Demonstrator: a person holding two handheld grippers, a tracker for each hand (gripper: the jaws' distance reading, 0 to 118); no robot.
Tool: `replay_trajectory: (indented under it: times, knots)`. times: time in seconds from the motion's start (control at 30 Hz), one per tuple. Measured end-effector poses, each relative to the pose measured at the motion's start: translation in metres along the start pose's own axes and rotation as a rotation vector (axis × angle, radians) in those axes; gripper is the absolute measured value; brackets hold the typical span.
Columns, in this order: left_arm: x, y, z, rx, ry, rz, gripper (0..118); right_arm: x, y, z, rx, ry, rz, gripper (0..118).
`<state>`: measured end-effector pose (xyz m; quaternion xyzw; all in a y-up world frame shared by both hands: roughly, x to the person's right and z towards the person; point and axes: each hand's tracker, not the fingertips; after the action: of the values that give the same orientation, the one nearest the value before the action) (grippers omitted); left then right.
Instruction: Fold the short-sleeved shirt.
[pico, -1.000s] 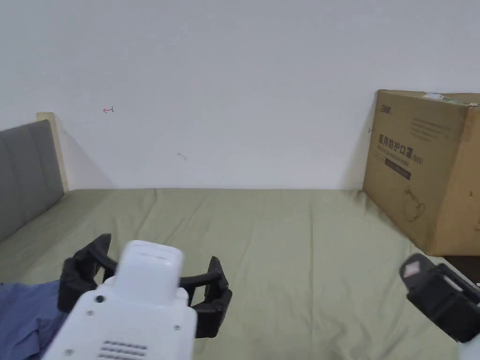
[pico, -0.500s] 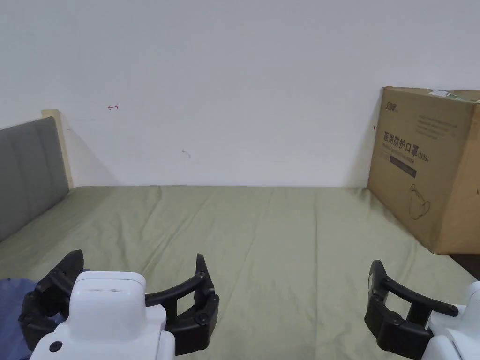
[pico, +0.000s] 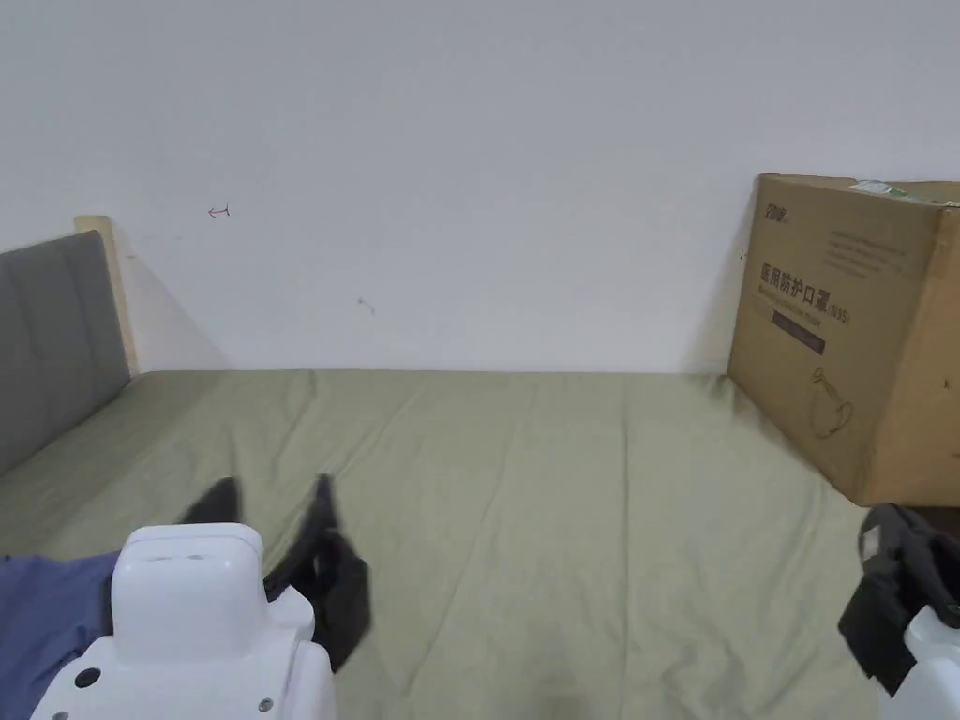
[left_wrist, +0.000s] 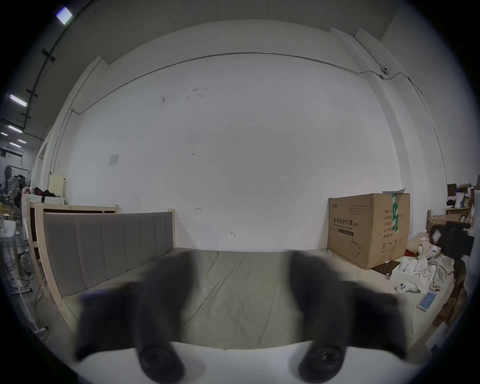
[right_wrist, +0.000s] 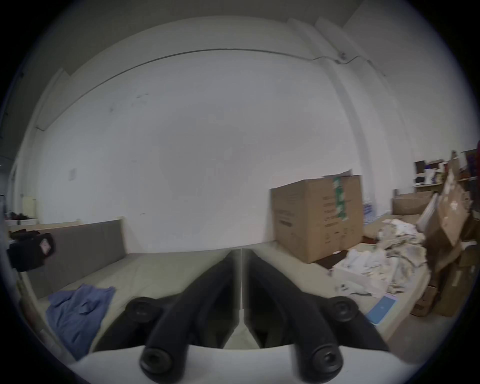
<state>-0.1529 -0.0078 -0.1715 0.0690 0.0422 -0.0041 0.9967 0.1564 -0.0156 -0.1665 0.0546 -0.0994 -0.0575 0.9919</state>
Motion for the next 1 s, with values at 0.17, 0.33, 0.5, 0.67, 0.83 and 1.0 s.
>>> replay_trajectory:
  times: [0.17, 0.33, 0.5, 0.67, 0.83, 1.0]
  knots:
    - [0.006, -0.007, -0.012, -0.070, -0.026, -0.030, 0, 0.012, 0.001, -0.012, -0.078, 0.069, -0.029, 1]
    - [0.003, -0.012, -0.014, -0.083, -0.017, -0.002, 0, 0.011, 0.000, -0.012, -0.093, 0.062, -0.020, 1]
    - [-0.059, -0.007, 0.005, -0.085, 0.163, 0.030, 0, -0.046, -0.011, -0.032, -0.171, 0.203, -0.024, 1]
    - [-0.145, 0.001, 0.047, -0.066, 0.456, -0.045, 0, -0.136, -0.020, -0.028, -0.173, 0.479, -0.032, 1]
    - [-0.176, -0.005, 0.075, -0.063, 0.591, -0.073, 0, -0.189, -0.022, -0.022, -0.185, 0.675, -0.028, 1]
    - [-0.187, -0.001, 0.044, -0.148, 0.560, -0.044, 0, -0.183, -0.022, -0.027, -0.194, 0.681, -0.013, 1]
